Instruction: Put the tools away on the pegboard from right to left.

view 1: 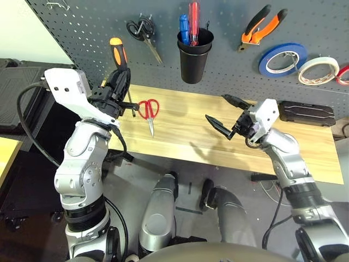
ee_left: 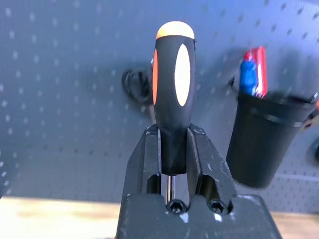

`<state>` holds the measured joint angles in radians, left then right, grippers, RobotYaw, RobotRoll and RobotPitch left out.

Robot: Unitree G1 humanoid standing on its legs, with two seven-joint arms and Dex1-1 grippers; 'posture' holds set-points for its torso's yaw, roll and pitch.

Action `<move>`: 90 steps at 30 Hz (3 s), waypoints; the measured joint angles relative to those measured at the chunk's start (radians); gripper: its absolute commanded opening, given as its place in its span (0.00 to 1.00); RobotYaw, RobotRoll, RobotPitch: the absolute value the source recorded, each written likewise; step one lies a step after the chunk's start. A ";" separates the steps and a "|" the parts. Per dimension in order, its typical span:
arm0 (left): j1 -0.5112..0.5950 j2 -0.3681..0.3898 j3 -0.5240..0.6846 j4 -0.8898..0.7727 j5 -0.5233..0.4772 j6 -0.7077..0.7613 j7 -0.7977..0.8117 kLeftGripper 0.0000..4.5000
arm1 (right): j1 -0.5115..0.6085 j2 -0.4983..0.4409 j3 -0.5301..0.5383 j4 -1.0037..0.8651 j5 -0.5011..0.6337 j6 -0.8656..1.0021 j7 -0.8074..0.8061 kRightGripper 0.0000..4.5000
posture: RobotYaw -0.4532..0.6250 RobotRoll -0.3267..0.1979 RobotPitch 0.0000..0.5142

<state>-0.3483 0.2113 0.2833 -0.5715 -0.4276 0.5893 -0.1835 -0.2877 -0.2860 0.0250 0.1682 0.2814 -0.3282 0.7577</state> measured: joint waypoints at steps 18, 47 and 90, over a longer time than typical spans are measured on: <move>-0.191 -0.006 -0.041 0.086 -0.046 -0.002 0.026 0.12 | -0.093 0.159 -0.079 0.267 0.116 -0.286 0.071 1.00 | 0.66 0.62 0.40; -0.533 -0.094 -0.083 0.380 -0.048 -0.138 0.076 0.12 | -0.022 0.064 -0.130 0.010 0.189 -0.119 0.022 1.00 | 0.58 0.62 0.43; -0.608 -0.195 -0.169 0.821 0.115 -0.504 0.021 0.94 | 0.020 0.012 -0.128 -0.090 0.166 0.039 -0.040 1.00 | 0.55 0.62 0.44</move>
<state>-0.9559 0.0159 0.1147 0.2491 -0.3127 0.0854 -0.1628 -0.2679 -0.2738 -0.1032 0.0780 0.4470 -0.2894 0.7180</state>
